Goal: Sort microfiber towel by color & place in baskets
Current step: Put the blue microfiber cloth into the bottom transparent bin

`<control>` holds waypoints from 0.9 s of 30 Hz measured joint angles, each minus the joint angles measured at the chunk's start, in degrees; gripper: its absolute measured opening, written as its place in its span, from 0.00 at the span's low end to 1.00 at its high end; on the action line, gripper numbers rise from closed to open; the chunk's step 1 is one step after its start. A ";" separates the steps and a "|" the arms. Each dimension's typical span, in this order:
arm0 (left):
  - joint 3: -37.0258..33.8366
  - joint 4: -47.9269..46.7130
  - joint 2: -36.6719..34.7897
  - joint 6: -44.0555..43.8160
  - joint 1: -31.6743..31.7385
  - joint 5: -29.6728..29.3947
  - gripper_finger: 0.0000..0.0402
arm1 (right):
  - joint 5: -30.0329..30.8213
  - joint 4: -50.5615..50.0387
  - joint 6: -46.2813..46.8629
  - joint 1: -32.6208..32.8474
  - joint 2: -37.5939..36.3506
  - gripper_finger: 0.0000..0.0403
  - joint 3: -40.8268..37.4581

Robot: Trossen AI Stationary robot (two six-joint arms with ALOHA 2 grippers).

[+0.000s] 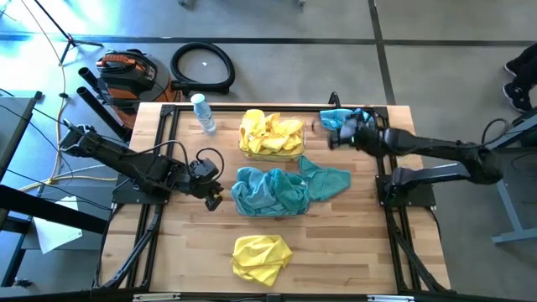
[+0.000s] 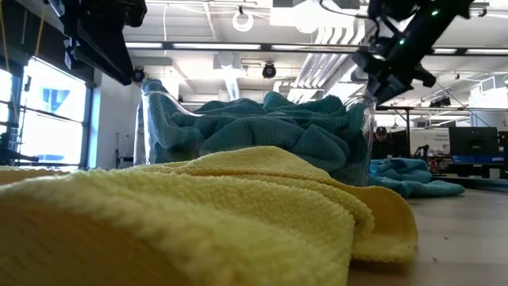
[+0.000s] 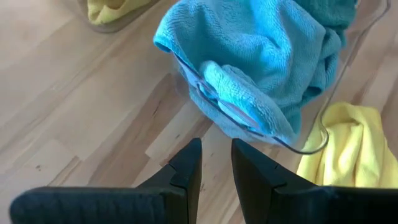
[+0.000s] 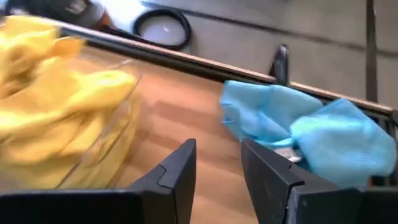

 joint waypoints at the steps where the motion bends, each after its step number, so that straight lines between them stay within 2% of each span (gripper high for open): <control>1: 0.00 0.03 0.00 -0.02 0.23 0.00 0.18 | -2.44 -0.11 -1.15 -3.31 0.91 0.32 0.68; 5: 0.02 0.09 0.30 -1.48 1.23 -0.07 0.18 | -14.53 -1.88 -5.98 -16.34 5.58 0.37 1.88; 8: 0.05 0.22 0.53 -1.51 1.63 -0.65 0.18 | -19.78 -1.81 -8.95 -23.27 9.63 0.42 1.91; 14: 0.04 0.04 1.48 -1.98 2.38 -0.84 0.18 | -20.88 -1.63 -10.04 -31.72 19.04 0.51 1.93; 21: 0.04 0.20 1.94 -3.00 2.41 -0.87 0.18 | -22.71 0.05 -11.46 -36.27 28.46 0.52 1.95; 24: 0.02 -0.03 2.15 -2.98 2.41 -0.87 0.18 | -20.90 -0.18 -12.61 -35.55 29.98 0.49 2.16; 27: 0.02 -0.09 2.56 -2.96 2.41 -0.85 0.18 | -20.93 -0.06 -13.85 -34.95 30.24 0.40 2.32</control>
